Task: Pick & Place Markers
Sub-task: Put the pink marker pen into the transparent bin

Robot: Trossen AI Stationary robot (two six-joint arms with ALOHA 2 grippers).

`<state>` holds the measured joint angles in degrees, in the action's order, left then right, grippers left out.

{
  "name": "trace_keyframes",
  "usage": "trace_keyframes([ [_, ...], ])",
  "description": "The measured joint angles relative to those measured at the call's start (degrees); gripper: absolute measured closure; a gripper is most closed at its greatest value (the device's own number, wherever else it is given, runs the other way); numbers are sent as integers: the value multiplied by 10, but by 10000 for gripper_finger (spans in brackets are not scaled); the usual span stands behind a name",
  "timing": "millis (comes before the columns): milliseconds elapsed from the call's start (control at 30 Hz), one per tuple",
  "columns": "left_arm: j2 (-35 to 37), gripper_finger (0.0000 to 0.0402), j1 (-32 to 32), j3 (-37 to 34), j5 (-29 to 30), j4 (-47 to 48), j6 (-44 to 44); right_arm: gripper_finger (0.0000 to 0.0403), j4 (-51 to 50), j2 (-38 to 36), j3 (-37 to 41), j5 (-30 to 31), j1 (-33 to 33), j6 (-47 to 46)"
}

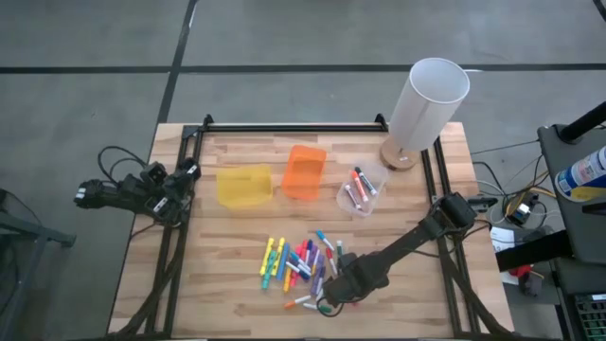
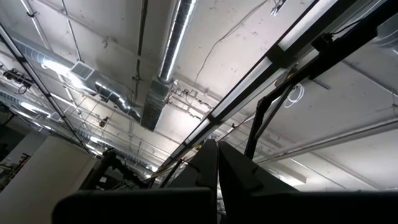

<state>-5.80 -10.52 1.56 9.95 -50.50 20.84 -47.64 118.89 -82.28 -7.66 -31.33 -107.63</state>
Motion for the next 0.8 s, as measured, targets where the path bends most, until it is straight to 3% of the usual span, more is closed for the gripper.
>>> trace_keyframes([
  [333,0,392,0,0,0,1,0,353,-17,-5,1,0,2,19],
  [667,0,392,0,0,0,2,-1,345,-105,-54,2,3,19,38],
  [800,0,392,0,0,0,4,-1,343,-167,-93,1,34,34,49],
])
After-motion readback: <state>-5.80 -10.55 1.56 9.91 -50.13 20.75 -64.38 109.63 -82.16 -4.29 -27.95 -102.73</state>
